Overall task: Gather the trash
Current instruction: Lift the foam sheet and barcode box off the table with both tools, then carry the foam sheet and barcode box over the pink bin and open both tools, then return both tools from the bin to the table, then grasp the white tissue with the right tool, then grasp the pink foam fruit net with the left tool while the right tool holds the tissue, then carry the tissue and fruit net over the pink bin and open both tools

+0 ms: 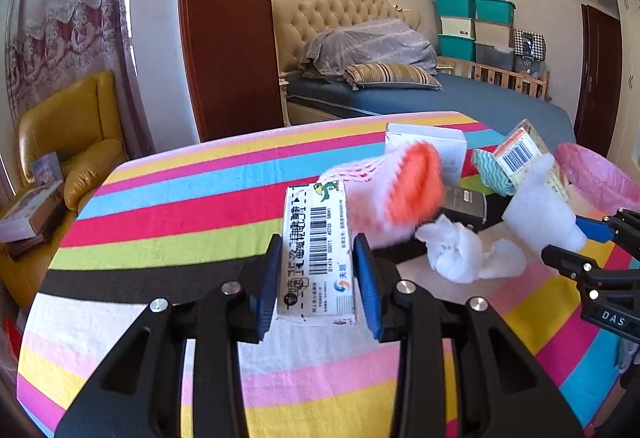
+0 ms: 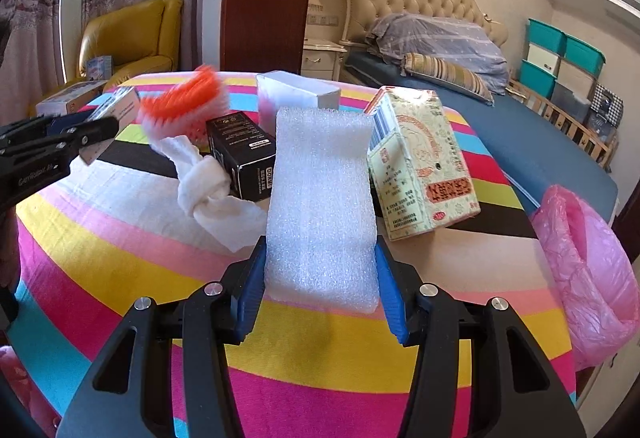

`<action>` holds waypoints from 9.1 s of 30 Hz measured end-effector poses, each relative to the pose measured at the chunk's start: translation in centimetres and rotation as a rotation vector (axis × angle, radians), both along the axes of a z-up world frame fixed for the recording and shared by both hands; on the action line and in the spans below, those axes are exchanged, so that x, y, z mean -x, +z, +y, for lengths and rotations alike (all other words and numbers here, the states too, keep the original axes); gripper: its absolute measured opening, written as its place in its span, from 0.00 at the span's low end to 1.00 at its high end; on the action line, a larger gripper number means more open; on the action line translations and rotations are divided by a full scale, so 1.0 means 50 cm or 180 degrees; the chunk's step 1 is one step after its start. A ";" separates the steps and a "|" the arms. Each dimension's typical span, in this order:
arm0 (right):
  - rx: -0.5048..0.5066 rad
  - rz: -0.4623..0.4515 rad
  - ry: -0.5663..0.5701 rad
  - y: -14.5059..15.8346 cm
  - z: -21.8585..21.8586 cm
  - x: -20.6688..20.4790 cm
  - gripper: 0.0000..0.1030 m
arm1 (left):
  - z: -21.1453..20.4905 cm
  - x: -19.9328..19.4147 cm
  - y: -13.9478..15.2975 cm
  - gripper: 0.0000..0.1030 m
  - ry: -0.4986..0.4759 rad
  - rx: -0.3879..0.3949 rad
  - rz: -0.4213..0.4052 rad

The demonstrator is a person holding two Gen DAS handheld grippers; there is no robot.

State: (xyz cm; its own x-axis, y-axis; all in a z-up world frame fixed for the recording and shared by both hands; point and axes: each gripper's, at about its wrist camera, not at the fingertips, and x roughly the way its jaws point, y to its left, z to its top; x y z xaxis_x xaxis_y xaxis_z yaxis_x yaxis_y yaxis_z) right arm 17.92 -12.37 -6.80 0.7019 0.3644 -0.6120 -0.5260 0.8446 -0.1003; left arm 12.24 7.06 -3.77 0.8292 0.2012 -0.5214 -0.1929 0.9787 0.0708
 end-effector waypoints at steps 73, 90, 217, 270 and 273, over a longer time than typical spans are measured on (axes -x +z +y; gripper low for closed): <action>-0.0509 -0.0652 -0.1096 0.133 -0.382 0.079 0.47 | -0.356 0.017 0.084 0.35 -0.1635 -0.0032 -0.0131; -0.0367 -0.0480 -0.1685 0.105 -0.588 -0.084 0.48 | -0.615 -0.250 0.119 0.35 -0.2294 0.0179 -0.0041; -0.0641 0.0346 0.0039 0.028 -0.072 -0.004 0.28 | -0.053 -0.343 0.070 0.95 0.0067 -0.0158 0.0587; -0.0727 0.0012 0.0162 0.071 -0.066 0.063 0.29 | -0.101 0.093 0.048 0.25 -0.0597 -0.0086 -0.0377; -0.0758 -0.0039 0.0128 0.078 -0.077 0.065 0.29 | -0.116 0.096 0.056 0.25 -0.0653 -0.0090 -0.0424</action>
State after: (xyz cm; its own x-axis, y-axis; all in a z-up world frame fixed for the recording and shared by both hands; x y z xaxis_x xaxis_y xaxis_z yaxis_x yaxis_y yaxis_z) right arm 14.66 -16.23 -2.90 0.6907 0.5253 -0.4971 -0.5597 0.8235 0.0926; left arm 7.42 1.27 -0.96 0.9153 0.0345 -0.4012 0.0000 0.9963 0.0859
